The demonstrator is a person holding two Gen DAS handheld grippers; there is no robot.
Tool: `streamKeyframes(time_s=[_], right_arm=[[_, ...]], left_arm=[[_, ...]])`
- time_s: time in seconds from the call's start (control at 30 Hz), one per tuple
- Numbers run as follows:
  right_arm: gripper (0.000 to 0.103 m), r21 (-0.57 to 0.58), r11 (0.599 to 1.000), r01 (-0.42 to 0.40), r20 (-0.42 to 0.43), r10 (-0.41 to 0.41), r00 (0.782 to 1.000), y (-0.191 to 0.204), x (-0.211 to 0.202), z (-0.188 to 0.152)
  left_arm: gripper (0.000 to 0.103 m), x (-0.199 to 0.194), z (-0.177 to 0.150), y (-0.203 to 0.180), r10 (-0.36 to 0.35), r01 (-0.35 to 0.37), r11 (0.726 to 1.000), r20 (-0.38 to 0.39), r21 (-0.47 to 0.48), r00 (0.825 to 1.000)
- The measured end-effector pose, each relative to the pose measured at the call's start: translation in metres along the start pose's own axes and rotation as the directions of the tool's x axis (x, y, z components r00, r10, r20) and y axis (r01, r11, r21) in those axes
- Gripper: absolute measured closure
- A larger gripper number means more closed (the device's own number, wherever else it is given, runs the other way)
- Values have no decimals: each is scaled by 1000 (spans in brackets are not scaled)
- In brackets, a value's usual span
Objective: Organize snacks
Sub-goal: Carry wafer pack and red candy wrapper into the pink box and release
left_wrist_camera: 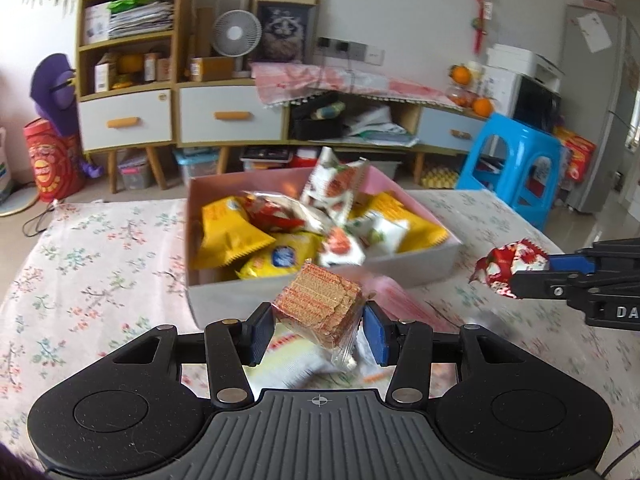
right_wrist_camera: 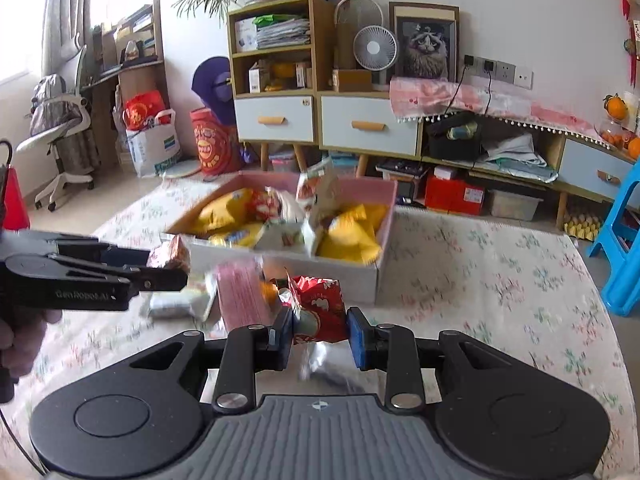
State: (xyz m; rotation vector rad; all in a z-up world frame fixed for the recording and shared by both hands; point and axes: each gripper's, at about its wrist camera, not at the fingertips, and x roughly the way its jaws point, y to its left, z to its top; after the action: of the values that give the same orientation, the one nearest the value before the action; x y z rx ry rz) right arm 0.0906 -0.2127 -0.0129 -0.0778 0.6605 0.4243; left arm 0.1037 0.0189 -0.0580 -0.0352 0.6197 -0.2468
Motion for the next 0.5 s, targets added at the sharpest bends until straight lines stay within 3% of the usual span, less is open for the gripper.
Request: streamKeyframes(time_s=[0.37, 0.5], right_arm=[[86, 76, 997, 32, 12, -33, 999, -2, 35, 38], [86, 124, 992, 40, 5, -41, 999, -6, 52, 51]], left_arm=[[57, 32, 26, 32, 77, -85, 988, -65, -132, 995], [57, 41, 31, 33, 101, -108, 987, -68, -117, 993]])
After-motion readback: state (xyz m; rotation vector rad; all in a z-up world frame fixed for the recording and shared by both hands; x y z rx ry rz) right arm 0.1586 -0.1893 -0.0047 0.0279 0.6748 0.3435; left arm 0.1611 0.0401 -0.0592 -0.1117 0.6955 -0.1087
